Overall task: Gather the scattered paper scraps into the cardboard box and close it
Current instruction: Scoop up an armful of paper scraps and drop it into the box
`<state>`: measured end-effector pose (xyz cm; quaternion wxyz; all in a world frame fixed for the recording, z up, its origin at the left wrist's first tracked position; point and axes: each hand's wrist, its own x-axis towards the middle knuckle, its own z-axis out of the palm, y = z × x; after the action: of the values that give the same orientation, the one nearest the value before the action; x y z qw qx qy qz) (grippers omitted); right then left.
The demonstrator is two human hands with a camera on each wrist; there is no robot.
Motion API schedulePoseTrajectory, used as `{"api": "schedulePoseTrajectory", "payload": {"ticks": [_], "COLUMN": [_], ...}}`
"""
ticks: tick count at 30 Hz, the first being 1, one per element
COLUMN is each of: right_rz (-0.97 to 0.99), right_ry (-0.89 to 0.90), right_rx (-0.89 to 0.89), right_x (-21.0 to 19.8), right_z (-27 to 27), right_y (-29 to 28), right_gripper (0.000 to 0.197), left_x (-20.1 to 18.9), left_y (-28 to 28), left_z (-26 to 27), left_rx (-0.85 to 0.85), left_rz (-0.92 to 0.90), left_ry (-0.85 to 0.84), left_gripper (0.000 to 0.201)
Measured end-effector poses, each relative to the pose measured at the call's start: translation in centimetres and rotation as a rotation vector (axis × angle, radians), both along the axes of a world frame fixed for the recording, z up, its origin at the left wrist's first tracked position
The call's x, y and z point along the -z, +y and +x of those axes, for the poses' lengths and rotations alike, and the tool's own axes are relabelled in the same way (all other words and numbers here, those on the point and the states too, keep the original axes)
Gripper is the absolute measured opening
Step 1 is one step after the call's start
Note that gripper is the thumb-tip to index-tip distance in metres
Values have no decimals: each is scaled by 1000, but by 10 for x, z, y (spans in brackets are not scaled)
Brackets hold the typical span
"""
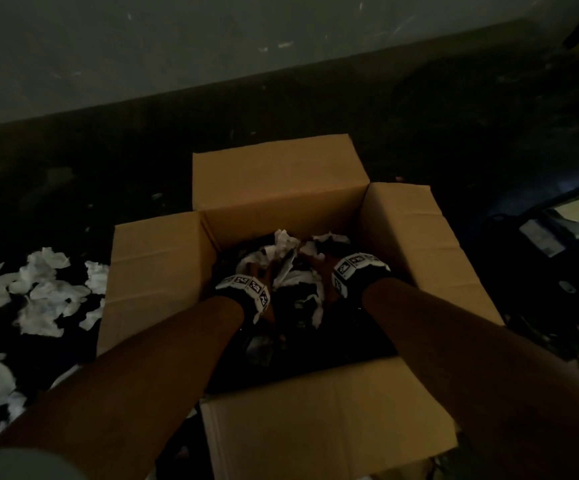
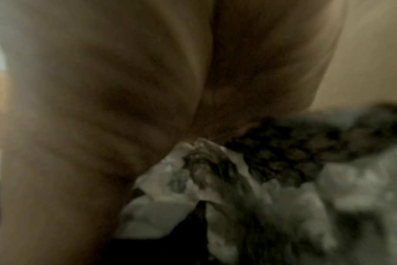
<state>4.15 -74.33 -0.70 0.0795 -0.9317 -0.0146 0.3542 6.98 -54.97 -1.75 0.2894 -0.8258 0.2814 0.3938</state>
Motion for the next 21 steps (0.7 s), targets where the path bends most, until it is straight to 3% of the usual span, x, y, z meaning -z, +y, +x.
{"api": "schedulePoseTrajectory", "payload": {"ticks": [3,6,7,10,13,15,21], "right_rz": [10,-56,-59,-46,-21,38,162], "right_ry": [-30,-28,-46,-80,-147,-243,-590], "right_rx": [-25,-114,-141,-148,-89,-65,-47], "right_x": [-5,-18,-18,-26,-28,-57,-125], "right_z": [3,4,6,15,24,16,-26], "right_y": [-2,-1,0,1,2,19,93], "right_gripper": [104,151,159,158,113,88,69], "left_x": [-3,-7,-11,-39,-69,-87,-129], "left_y": [-1,4,6,13,21,37,112], "left_z": [7,20,22,27,24,18,-19], "left_rx": [-146,-193,-184,-189,-191,-214,-219], "left_rz": [-16,-350,-424,-534,-719,-835,-1142], "left_ry": [25,3,10,10,-80,-148,-333], "left_gripper": [95,163,170,160,137,116,89]}}
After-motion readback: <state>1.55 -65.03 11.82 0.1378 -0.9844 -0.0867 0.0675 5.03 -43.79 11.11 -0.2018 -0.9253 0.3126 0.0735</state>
